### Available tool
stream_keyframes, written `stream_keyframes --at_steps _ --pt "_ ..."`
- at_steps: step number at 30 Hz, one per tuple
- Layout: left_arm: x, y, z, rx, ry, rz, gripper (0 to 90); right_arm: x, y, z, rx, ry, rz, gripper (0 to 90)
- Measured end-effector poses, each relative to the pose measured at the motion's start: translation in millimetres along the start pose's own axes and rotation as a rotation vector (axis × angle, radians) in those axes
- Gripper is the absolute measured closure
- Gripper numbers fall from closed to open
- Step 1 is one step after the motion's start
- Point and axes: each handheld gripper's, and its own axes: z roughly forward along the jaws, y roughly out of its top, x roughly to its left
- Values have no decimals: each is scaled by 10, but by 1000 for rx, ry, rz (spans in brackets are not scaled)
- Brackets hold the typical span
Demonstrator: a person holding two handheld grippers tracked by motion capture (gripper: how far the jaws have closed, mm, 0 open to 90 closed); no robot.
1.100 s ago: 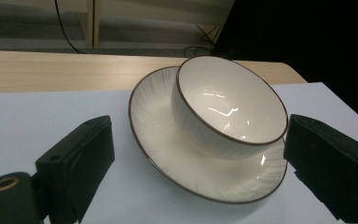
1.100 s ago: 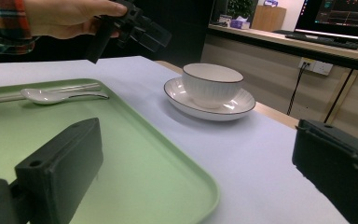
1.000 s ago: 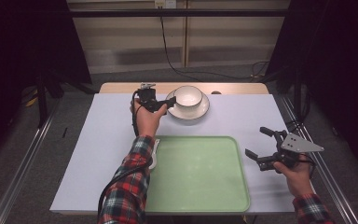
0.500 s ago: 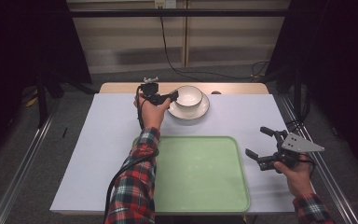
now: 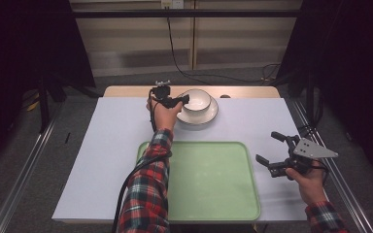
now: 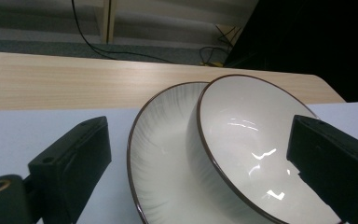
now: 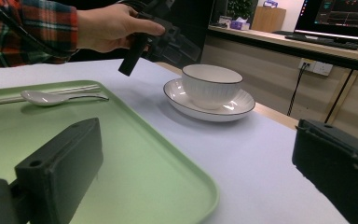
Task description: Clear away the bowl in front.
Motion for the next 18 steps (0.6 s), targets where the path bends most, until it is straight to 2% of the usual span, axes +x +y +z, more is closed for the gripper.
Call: stream_keyframes --at_steps 3,4,7,9,12,14,15,18 --pt "6 -20 46 4 13 4 117 0 0 0 -2 -1 2 11" --pt "10 -25 57 8 4 2 150 -2 0 1 -4 -6 3 11" --pt "3 -35 93 9 26 1 191 -5 1 -2 -6 -11 9 11" --pt "13 -47 113 13 13 -7 257 -6 1 -2 -9 -9 11 11" --pt "12 -60 143 26 27 0 298 -7 -1 1 -10 -5 14 11" --pt "11 -68 162 22 21 -7 314 -9 -1 4 -11 -6 10 11" --pt "14 -71 170 24 33 2 316 -8 -1 5 -11 -9 11 11" --pt "6 -82 200 31 23 -8 369 -8 -1 7 -12 -7 10 11"
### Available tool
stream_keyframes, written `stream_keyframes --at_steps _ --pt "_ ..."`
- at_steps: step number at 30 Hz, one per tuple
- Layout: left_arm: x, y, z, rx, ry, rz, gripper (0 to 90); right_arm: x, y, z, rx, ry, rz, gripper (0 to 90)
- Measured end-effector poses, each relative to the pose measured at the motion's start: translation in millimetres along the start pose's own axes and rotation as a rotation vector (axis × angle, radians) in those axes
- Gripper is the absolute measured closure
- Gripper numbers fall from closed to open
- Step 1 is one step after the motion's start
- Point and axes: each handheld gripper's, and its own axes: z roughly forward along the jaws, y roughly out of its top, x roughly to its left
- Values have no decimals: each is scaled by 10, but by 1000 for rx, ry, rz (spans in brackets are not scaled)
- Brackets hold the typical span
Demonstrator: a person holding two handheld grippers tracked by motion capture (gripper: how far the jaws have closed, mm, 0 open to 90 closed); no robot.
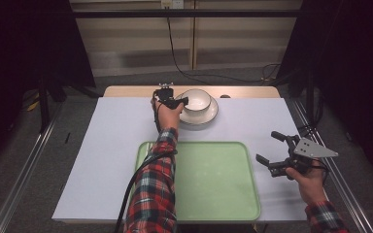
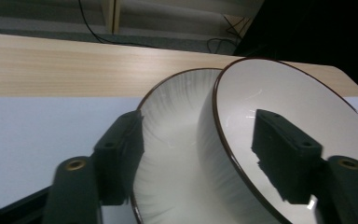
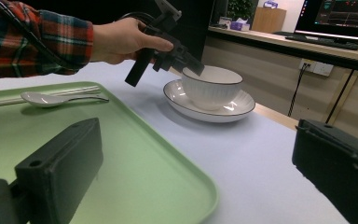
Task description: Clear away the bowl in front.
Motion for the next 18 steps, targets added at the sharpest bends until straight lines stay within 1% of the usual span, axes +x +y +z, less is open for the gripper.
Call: stream_keyframes --at_steps 1,3,4,5,8,9,11,12,18 --pt "-6 -5 10 -5 -1 -4 371 -3 -1 -2 3 4 -7 11" --pt "-12 -8 18 9 10 -1 391 -3 -2 0 3 2 -6 11" --pt "-14 -14 32 4 4 -11 405 -3 -1 0 3 3 -6 11" --pt "-13 -16 39 4 10 -13 410 -3 -1 0 2 3 -8 11" --pt "-12 -28 64 15 6 -22 450 -3 -1 -3 4 1 -8 11" --pt "-15 -38 76 17 6 -30 453 1 0 -3 3 -3 0 11" --pt "-16 -47 91 17 6 -42 473 -5 -1 -2 2 1 -9 11" --pt "-14 -49 96 16 3 -44 489 -1 0 -2 3 -3 -2 11" --pt "-62 -48 143 26 -8 -65 587 0 1 -3 3 -2 -2 11"
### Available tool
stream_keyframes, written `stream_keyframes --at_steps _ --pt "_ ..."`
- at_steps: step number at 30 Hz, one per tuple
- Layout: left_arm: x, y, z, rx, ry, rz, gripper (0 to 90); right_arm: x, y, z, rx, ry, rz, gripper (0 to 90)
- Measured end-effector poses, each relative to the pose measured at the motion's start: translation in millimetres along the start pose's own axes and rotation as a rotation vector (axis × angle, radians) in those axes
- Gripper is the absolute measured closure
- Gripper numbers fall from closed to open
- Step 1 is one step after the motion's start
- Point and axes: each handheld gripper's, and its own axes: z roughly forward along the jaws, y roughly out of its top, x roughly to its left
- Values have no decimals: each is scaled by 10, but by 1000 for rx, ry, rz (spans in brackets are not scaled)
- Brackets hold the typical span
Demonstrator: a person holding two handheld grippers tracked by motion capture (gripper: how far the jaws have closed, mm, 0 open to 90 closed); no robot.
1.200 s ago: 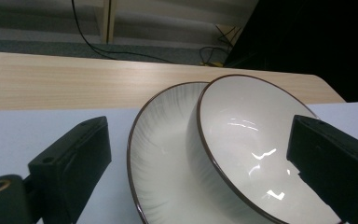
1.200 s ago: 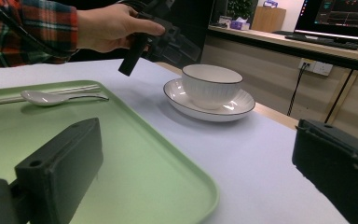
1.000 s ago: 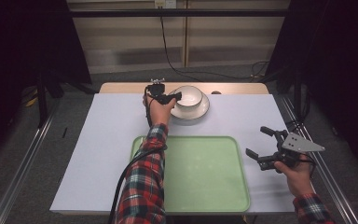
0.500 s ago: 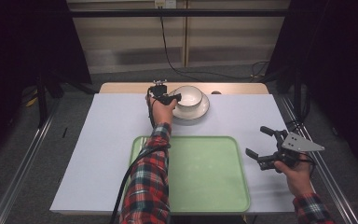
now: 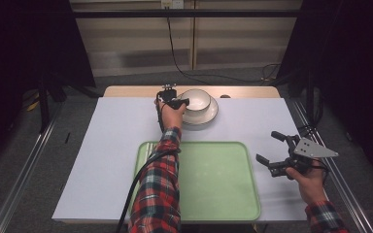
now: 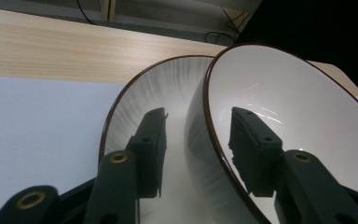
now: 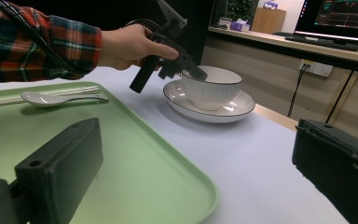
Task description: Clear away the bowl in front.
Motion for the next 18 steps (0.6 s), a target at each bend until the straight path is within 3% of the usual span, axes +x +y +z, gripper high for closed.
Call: stream_keyframes --at_steps 4,8,18 --pt "-35 7 27 8 7 8 666 -10 0 -10 3 9 -8 11" --pt "-50 38 39 16 26 -19 734 -2 0 -2 -2 2 2 11" --pt "-60 96 68 45 39 19 791 -10 2 -6 -2 4 -3 11"
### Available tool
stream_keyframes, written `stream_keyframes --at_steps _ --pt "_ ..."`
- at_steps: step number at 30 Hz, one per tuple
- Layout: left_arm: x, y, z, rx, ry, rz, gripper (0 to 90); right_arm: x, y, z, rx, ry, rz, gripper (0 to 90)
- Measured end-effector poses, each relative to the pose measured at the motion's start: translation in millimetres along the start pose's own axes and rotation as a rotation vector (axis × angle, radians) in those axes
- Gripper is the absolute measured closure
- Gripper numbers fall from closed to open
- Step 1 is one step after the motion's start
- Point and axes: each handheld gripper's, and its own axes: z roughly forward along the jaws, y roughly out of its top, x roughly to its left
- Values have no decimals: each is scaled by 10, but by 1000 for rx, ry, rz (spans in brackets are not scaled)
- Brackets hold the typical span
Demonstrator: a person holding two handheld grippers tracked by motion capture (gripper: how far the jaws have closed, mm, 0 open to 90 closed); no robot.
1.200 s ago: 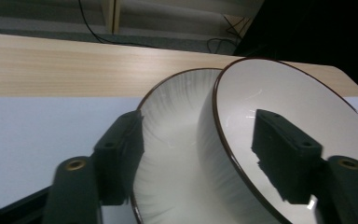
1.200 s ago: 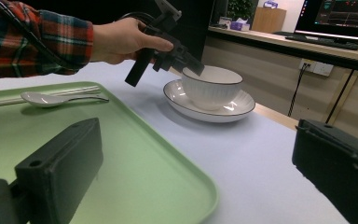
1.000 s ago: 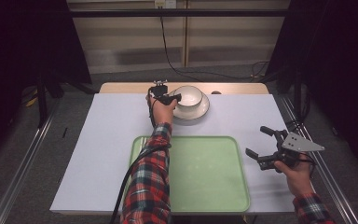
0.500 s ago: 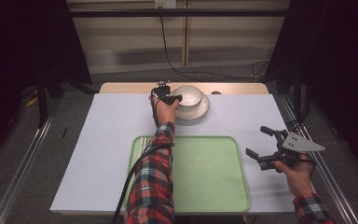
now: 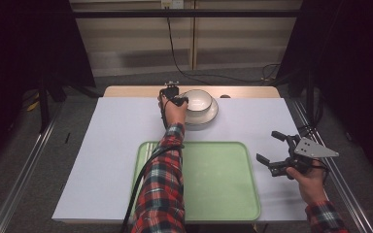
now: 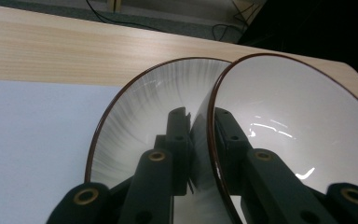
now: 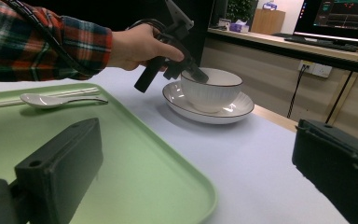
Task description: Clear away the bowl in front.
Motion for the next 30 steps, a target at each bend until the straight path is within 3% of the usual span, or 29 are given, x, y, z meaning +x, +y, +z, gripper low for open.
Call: stream_keyframes --at_steps 3,5,9,12,17,30 --pt "3 -6 8 -6 5 7 799 1 0 1 0 3 0 11" --pt "13 -9 5 -2 -12 -14 805 -1 1 -1 -2 -4 1 11" --pt "21 23 -27 -12 -20 -8 820 -4 0 -3 -3 -3 8 11" --pt "27 33 -47 6 -20 4 819 -7 -3 0 0 2 -4 11" --pt "55 42 -95 1 -35 -18 819 -3 -3 4 -2 -4 6 11" --pt "84 141 -455 -5 -63 34 818 -7 -2 -3 0 -4 0 11"
